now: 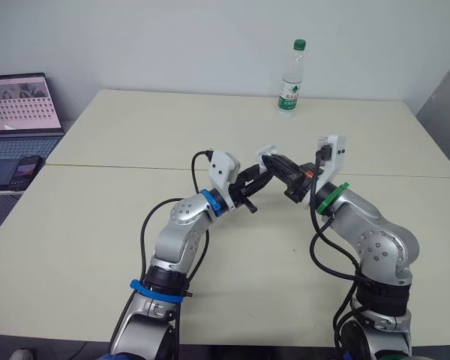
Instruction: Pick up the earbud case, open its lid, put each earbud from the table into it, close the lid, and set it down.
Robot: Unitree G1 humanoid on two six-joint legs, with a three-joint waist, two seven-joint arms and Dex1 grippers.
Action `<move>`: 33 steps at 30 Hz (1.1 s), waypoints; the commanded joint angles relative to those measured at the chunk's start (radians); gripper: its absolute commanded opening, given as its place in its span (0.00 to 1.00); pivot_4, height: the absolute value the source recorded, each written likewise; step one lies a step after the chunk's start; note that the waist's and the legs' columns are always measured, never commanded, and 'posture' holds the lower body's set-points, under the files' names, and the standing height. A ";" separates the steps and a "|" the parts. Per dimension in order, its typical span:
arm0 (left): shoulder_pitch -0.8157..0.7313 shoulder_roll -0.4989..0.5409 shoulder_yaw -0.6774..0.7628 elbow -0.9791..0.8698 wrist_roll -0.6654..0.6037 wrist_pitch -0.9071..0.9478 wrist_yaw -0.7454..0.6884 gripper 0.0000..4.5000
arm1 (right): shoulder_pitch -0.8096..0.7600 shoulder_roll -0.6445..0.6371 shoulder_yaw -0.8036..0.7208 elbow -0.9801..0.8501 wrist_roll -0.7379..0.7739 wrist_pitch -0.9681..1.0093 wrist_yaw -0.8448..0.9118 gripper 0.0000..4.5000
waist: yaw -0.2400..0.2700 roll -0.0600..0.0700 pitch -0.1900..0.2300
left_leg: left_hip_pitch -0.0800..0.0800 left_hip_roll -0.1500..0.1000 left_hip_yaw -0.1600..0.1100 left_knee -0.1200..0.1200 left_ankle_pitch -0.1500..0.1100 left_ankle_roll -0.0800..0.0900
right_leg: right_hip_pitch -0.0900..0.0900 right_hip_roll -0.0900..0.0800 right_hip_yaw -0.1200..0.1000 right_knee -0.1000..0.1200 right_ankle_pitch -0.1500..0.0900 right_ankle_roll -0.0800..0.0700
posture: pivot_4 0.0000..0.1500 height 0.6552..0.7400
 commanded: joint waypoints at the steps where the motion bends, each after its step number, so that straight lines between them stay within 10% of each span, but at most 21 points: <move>1: -0.015 -0.006 0.004 -0.059 -0.022 -0.012 -0.010 0.17 | 0.005 -0.010 0.007 -0.013 0.023 -0.026 -0.006 0.09 | 0.000 0.000 0.000 | 0.000 0.000 0.000 0.000 0.000 0.000 | 0.000 0.000 0.000 0.000 0.000 0.000 | 1.00 0.95; 10: -0.005 -0.007 -0.016 -0.088 -0.041 0.001 -0.038 0.17 | 0.017 -0.027 0.036 -0.005 0.009 -0.032 -0.043 0.09 | 0.000 0.000 0.000 | 0.000 0.000 0.000 0.000 0.000 0.000 | 0.000 0.000 0.000 0.000 0.000 0.000 | 1.00 0.95; 22: 0.001 -0.002 0.004 -0.092 -0.041 0.014 -0.040 0.17 | -0.003 -0.142 -0.014 -0.055 0.102 -0.016 -0.008 1.00 | 0.000 0.000 0.000 | 0.000 0.000 0.000 0.000 0.000 0.000 | 0.000 0.000 0.000 -0.001 0.000 0.000 | 1.00 0.95; 33: 0.062 0.129 0.014 -0.146 -0.066 0.099 -0.113 0.17 | -0.018 -0.645 -0.051 0.217 -0.038 -0.136 0.264 1.00 | 0.001 0.000 0.000 | 0.000 0.000 0.001 -0.001 0.000 0.000 | 0.000 0.000 0.001 -0.003 0.000 0.000 | 1.00 0.95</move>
